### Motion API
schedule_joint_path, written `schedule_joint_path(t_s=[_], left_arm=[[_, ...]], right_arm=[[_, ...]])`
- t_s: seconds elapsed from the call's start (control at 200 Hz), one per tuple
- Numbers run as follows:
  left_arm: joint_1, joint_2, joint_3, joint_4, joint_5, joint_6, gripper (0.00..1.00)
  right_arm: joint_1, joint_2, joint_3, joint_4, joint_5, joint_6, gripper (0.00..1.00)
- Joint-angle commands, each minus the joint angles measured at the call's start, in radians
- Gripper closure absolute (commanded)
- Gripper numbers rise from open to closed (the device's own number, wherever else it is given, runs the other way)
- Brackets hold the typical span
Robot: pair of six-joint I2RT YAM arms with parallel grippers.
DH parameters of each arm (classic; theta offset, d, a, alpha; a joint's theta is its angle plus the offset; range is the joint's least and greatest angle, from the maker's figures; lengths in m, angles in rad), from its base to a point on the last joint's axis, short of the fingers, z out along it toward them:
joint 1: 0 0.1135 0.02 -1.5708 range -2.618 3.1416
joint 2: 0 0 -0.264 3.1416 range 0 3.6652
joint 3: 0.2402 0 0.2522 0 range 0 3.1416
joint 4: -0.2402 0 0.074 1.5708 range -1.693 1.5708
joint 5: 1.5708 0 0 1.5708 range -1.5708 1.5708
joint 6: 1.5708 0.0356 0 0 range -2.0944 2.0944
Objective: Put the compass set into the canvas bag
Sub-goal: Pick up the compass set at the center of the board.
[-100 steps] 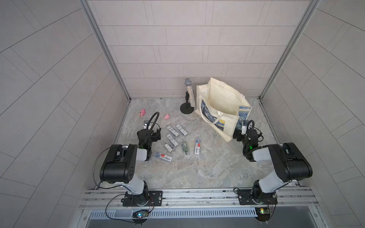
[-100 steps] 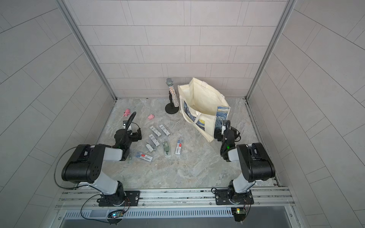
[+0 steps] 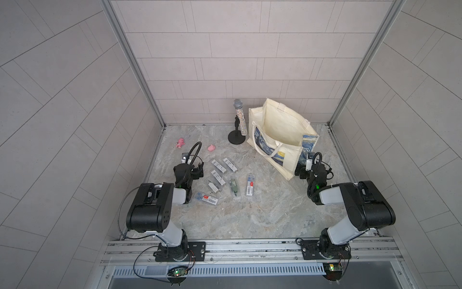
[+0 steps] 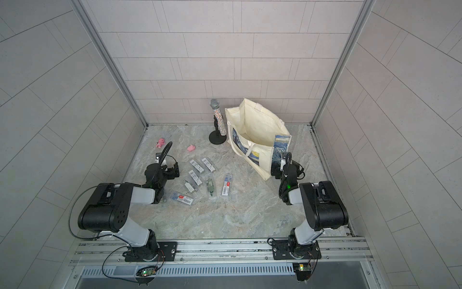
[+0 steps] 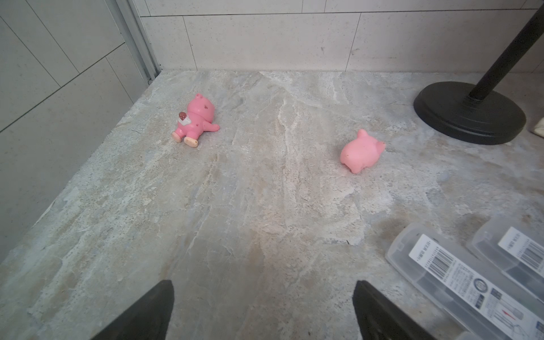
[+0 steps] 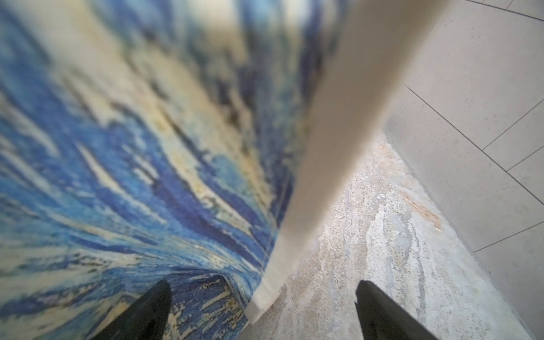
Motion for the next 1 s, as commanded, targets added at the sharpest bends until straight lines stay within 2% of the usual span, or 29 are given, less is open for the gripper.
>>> schedule_joint_path(t_s=[0.0,0.43,0.555,0.615,0.741,0.916,0.996], left_arm=[[0.002,-0.003,0.013,0.041,0.002,-0.001,0.0],[0.002,-0.007,0.007,0.047,0.002,-0.003,0.0],[0.002,-0.081,0.027,-0.045,-0.065,-0.025,0.0],[0.001,-0.146,0.045,-0.134,-0.107,-0.037,0.0],[0.001,-0.245,0.083,-0.286,-0.186,-0.083,0.0],[0.002,-0.289,0.255,-0.639,-0.143,-0.239,0.0],[-0.003,-0.311,0.308,-0.74,-0.045,-0.392,0.12]], right_arm=[[0.004,0.003,0.004,0.023,0.013,-0.013,0.0],[0.0,0.002,0.003,0.024,0.015,-0.005,0.01],[0.001,-0.08,-0.061,0.078,0.154,0.043,0.0],[0.001,-0.183,-0.061,-0.019,0.2,0.058,0.0],[0.001,-0.392,0.016,-0.381,0.284,0.167,0.0],[0.001,-0.589,0.089,-0.754,0.326,0.324,0.03],[0.003,-0.683,0.11,-0.891,0.251,0.363,0.14]])
